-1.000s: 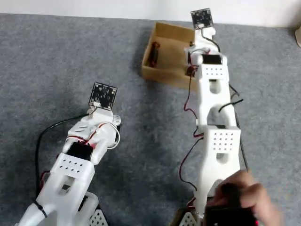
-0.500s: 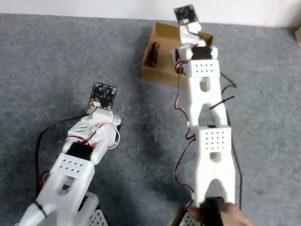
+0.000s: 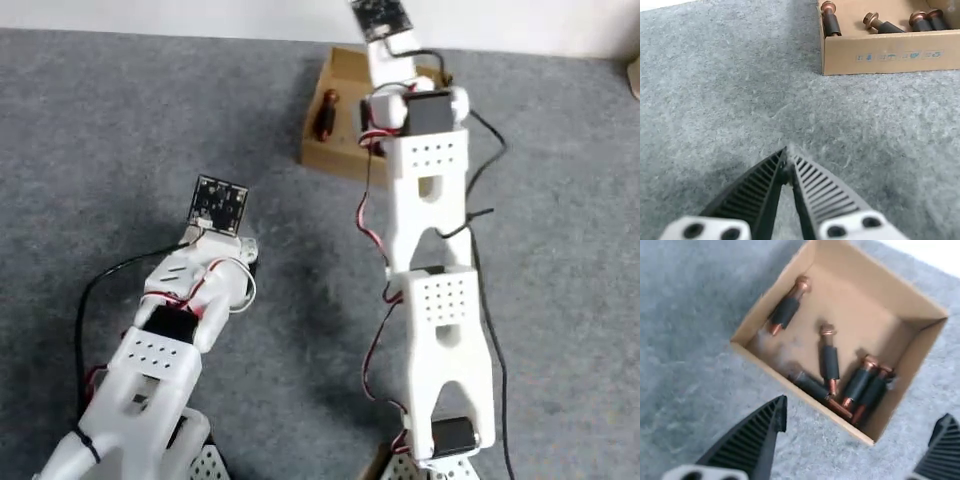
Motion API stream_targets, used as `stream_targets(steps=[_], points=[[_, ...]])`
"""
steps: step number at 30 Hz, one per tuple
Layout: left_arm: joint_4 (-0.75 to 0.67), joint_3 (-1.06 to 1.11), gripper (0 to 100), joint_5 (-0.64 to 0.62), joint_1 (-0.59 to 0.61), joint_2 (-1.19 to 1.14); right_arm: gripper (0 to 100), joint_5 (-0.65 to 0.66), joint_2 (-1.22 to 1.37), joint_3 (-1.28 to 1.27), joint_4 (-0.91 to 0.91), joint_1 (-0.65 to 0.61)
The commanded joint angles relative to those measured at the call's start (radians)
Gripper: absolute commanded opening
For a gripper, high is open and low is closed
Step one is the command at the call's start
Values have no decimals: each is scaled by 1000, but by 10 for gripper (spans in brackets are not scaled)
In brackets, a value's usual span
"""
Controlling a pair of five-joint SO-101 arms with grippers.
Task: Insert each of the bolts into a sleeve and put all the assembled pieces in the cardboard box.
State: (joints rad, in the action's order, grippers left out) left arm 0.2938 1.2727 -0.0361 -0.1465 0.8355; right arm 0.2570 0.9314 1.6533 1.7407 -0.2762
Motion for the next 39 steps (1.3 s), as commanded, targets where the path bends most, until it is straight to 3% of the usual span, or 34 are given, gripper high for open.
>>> stream_targets(steps=[1, 5, 15, 20, 22, 32, 39], points=[[-25, -4, 8, 8, 15, 21, 397, -52, -117, 137, 27, -10], [-17, 59, 7, 8, 48, 153, 397, -144, -242, 131, 27, -7], [-14, 326, 7, 91, 42, 702, 397, -150, -591, -110, 27, -28], [-8, 429, 8, 92, 41, 932, 397, -150, -840, -410, 27, -28], [55, 424, 8, 94, 28, 986, 397, -150, -952, -552, 27, -28], [87, 423, 8, 92, -15, 986, 397, -144, -1544, -1293, -8, -25], [87, 414, 8, 95, -10, 986, 397, -143, -1977, -1831, -208, -24]])
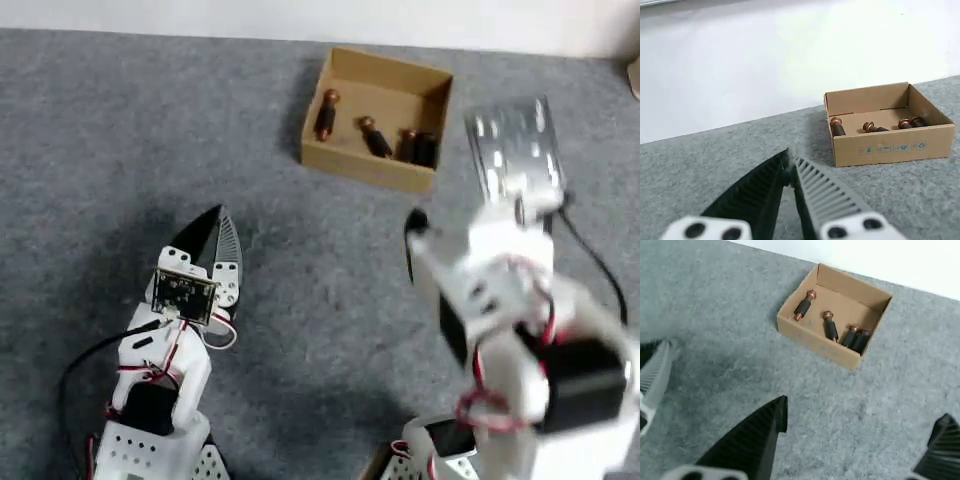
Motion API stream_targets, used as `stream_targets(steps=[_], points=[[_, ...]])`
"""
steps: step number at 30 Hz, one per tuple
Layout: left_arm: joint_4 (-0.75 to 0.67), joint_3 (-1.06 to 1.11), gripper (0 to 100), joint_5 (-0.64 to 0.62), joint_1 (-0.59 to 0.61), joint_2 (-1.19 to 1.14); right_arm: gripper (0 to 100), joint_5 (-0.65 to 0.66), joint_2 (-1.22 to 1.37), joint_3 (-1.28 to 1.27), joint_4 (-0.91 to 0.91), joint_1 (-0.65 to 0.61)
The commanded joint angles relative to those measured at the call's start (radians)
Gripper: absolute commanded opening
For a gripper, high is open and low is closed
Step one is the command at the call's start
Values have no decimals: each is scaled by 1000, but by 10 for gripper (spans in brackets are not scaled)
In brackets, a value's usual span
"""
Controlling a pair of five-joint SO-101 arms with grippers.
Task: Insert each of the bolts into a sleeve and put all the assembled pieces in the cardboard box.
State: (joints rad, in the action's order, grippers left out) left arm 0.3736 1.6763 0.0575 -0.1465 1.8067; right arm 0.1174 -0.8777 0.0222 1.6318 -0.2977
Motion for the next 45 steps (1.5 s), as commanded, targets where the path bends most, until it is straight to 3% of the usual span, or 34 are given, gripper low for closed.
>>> stream_targets(steps=[1, 4, 9, 16, 24, 32, 45], points=[[6, 10, 8, 9, -10, 16, 397, -3, -232, -268, -128, -2], [25, 19, 8, 101, -18, 8, 397, -5, -424, -455, -220, -1], [232, 19, 7, 167, -10, 15, 397, -5, -667, -727, -325, 12], [471, 19, 8, 167, -10, 15, 397, -5, -885, -1069, -495, 260], [674, 19, 9, 167, -10, 15, 397, -5, -960, -1442, -593, 472], [870, 19, 10, 167, -10, 15, 397, -5, -960, -1796, -720, 495], [945, 19, 7, 169, -10, 15, 397, -5, -947, -1834, -407, 501]])
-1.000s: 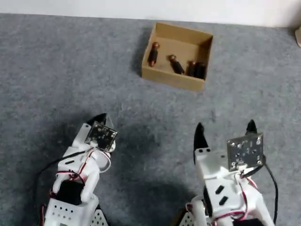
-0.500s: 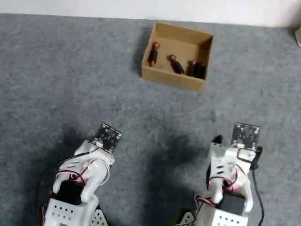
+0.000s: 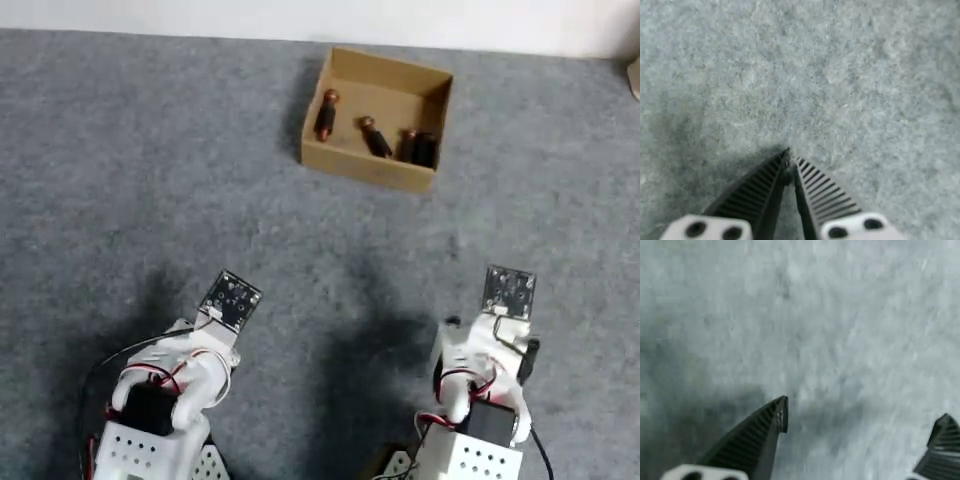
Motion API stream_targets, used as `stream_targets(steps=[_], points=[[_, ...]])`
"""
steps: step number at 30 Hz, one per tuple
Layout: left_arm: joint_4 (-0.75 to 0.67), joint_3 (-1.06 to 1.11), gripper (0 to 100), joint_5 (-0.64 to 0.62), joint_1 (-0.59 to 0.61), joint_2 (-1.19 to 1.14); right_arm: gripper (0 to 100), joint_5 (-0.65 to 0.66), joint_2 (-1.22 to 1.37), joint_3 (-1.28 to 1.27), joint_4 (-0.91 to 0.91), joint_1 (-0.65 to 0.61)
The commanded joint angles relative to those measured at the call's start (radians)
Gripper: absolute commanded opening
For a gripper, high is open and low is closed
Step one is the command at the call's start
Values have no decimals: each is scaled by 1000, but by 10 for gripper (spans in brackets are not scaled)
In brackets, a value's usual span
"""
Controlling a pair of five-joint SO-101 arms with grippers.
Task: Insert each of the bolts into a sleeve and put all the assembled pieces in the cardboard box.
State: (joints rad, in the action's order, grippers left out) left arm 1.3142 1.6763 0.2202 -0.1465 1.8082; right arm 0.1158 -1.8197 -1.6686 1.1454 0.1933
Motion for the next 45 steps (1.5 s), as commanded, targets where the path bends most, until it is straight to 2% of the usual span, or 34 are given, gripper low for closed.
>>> stream_targets(steps=[1, 28, 36, 45], points=[[5, 19, 7, 6, -10, 13, 397, -3, -7, -143, 97, 10], [5, 19, 7, 6, -15, 13, 397, -3, -7, -140, 96, 4], [5, 19, 9, 6, -199, 13, 397, -3, -7, -140, 96, 4], [5, 19, 7, 5, -239, 13, 397, -8, -7, -140, 96, 5]])
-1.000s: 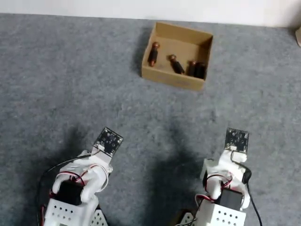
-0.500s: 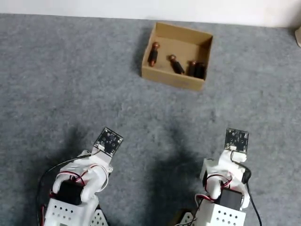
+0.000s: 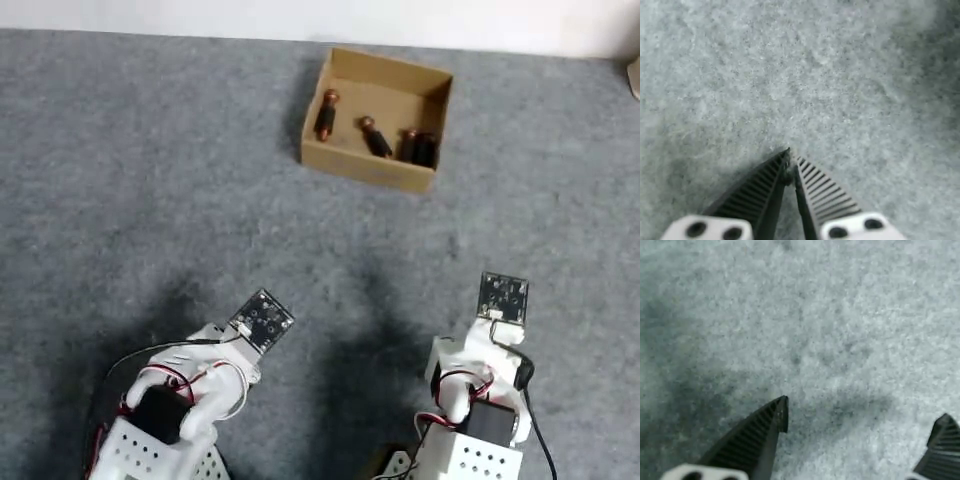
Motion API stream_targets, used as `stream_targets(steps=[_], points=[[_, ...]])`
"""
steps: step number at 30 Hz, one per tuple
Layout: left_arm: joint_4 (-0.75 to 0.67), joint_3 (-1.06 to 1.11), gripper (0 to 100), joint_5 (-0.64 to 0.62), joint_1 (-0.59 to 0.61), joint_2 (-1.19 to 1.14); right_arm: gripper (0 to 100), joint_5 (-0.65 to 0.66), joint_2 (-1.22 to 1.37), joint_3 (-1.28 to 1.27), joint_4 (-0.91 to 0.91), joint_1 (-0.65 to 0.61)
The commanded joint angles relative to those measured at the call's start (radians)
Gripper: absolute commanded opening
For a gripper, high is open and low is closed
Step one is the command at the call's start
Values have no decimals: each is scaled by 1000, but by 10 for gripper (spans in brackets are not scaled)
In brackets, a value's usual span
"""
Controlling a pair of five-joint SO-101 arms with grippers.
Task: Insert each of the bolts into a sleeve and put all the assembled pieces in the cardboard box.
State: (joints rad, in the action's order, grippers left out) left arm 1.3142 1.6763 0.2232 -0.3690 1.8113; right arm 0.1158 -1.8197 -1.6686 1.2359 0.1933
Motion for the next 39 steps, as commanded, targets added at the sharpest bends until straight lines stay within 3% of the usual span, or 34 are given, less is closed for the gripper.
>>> stream_targets(steps=[1, 6, 12, 13, 15, 27, 31, 39], points=[[5, 19, 7, 0, -15, 10, 397, -8, -7, -140, 5, 5], [5, 19, 7, 0, -19, 10, 351, -8, -7, -140, 5, 5], [5, 19, 8, 0, -19, 10, 20, -5, -7, -140, 5, 5], [5, 19, 9, 2, -19, 10, 0, -5, -7, -140, 5, 5], [5, 19, 10, 2, -19, 10, 36, -5, -7, -140, 5, 5], [5, 19, 7, 0, -1, 10, 17, -8, -7, -140, 5, 5], [5, 19, 7, 0, 114, 10, 17, -8, -7, -140, 5, 5], [5, 19, 7, 0, 506, 10, 17, -8, -7, -140, 5, 5]])
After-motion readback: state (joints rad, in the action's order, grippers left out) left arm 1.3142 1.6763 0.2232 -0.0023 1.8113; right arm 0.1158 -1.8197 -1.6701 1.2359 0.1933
